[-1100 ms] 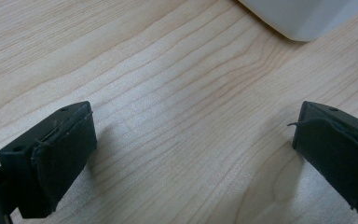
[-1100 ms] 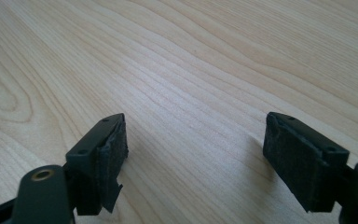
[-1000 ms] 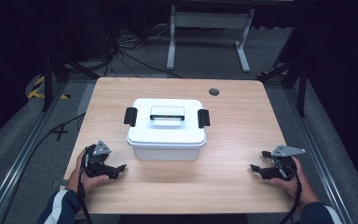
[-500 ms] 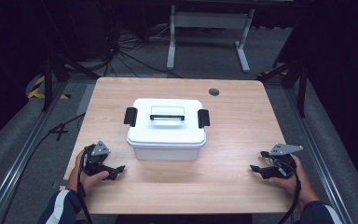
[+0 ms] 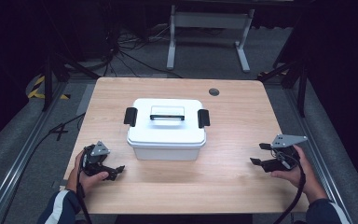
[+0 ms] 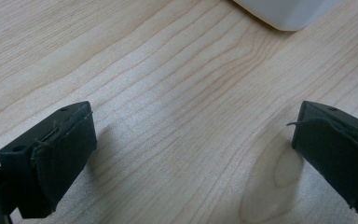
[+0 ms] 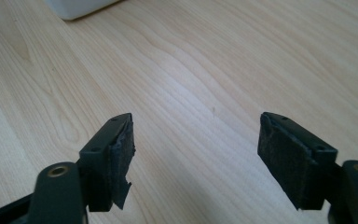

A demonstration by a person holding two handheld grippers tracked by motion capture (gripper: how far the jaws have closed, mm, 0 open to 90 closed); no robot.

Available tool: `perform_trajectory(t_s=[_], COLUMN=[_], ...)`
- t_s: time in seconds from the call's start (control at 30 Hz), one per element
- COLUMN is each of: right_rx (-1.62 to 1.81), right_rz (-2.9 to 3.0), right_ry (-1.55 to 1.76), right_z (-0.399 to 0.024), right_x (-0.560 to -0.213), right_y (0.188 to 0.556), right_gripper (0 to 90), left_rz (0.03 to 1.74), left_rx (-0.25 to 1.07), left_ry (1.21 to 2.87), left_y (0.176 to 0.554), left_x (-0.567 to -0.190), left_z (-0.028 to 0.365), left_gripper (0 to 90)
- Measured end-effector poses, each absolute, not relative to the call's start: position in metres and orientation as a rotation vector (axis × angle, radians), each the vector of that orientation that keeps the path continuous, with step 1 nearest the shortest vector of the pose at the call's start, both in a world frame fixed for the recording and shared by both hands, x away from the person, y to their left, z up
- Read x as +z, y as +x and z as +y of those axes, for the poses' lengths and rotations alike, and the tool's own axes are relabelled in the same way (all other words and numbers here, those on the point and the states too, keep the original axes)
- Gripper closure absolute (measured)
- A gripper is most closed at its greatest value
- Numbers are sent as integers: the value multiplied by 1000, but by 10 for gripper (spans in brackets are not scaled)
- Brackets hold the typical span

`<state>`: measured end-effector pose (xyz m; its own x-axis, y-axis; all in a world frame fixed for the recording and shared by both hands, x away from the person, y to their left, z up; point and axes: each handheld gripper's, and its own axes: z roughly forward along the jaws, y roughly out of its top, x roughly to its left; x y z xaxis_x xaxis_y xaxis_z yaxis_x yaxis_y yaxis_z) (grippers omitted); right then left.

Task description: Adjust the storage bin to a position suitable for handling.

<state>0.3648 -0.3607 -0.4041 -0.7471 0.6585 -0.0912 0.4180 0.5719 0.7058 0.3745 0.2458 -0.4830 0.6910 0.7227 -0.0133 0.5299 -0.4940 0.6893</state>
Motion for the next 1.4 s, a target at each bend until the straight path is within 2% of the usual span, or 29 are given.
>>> perform_trajectory(t_s=[0.3,0.87,1.4], right_rx=[921,827,713], right_rz=[2507,2543,2659], right_ry=[767,529,317], right_z=[-345,-277,-202], right_x=[-366,-278,-268], right_y=[381,420,442], right_gripper=[306,366,402], left_rz=[956,961,962], left_rx=[359,353,350], left_ry=[2216,2214,2213], left_y=[374,374,374], left_x=[-483,-483,-483], left_z=[246,246,245], left_gripper=[2,1,1])
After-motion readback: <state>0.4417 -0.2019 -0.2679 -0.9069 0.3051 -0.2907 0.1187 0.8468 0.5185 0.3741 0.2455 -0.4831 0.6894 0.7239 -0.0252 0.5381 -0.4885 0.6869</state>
